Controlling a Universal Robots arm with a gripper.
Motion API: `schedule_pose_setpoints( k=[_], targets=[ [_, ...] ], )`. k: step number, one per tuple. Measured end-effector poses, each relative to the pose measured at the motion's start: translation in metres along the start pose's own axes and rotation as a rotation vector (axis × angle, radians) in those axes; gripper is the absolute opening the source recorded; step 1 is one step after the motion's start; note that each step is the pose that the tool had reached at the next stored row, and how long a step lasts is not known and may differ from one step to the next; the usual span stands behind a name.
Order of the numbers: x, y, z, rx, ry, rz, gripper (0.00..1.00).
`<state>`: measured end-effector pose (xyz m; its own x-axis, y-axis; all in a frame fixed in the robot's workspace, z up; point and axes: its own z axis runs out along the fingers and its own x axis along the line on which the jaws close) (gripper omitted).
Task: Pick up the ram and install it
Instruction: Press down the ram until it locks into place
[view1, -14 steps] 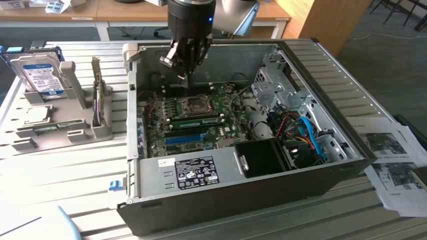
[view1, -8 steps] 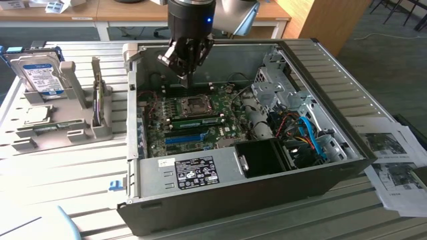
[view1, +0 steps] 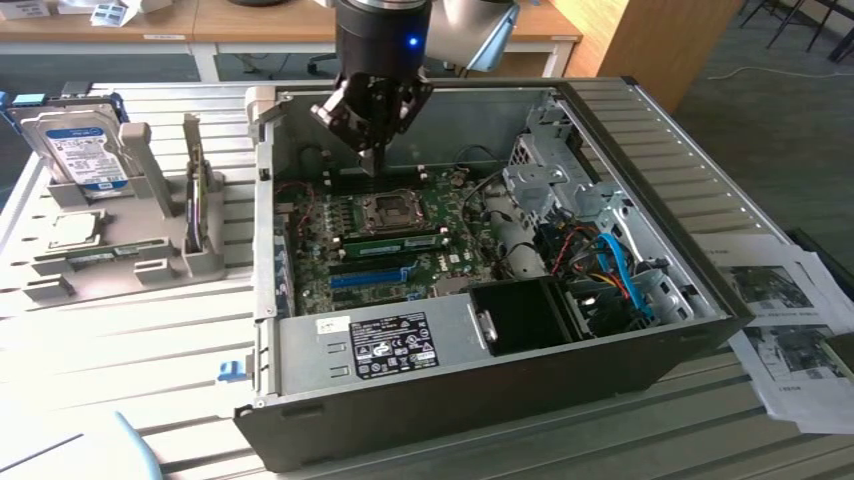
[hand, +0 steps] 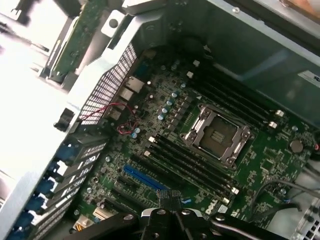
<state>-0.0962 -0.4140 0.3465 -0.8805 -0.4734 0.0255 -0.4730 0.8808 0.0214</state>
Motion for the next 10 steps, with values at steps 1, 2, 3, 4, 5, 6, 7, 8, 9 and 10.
schedule_pose_setpoints(
  k=[1,2,3,4,5,6,7,8,9,10],
  targets=[
    [0.0,0.0,0.0,-0.0005,-0.0004,0.019,0.09],
    [0.0,0.0,0.0,-0.001,-0.0008,0.037,0.09],
    [0.0,0.0,0.0,-0.0015,-0.0012,0.055,0.09],
    [0.0,0.0,0.0,-0.0018,-0.0015,0.073,0.09],
    [0.0,0.0,0.0,-0.0024,-0.0019,0.091,0.09],
    [0.0,0.0,0.0,-0.0028,-0.0024,0.109,0.09],
    [0.0,0.0,0.0,-0.0033,-0.0028,0.129,0.09],
    [0.0,0.0,0.0,-0.0038,-0.0031,0.146,0.09],
    [0.0,0.0,0.0,-0.0042,-0.0035,0.164,0.09],
    [0.0,0.0,0.0,-0.0046,-0.0039,0.182,0.09]
  ],
)
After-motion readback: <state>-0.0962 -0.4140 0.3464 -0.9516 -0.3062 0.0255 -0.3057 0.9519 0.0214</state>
